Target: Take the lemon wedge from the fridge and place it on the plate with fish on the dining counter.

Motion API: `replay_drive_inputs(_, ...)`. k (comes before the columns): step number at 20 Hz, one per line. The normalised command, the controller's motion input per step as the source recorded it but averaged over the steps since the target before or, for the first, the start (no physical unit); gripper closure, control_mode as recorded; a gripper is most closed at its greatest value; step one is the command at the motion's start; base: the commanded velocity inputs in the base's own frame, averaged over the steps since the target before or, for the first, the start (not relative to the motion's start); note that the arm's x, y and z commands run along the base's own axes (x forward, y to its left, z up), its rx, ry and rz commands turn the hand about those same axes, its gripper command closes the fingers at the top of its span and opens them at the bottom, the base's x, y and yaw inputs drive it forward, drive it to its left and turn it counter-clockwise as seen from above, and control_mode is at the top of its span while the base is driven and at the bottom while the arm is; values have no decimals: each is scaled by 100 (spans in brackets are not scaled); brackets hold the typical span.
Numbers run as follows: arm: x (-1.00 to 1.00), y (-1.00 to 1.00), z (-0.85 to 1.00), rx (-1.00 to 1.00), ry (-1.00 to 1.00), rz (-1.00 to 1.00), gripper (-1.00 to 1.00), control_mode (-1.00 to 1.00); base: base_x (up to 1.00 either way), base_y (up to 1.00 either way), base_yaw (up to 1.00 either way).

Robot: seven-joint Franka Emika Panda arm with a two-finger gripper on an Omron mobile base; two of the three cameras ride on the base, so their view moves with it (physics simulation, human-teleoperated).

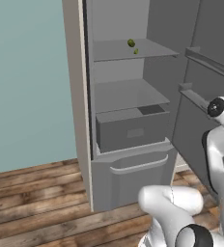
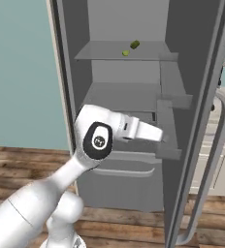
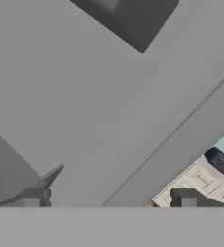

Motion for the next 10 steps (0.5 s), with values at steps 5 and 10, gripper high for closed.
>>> replay_drive_inputs(5,-73,94,64,0,-38,0,-100,-100,0,0,0)
replay_drive_inputs(10,-65,82,89,0,-14,4,-100,-100,0,0,0)
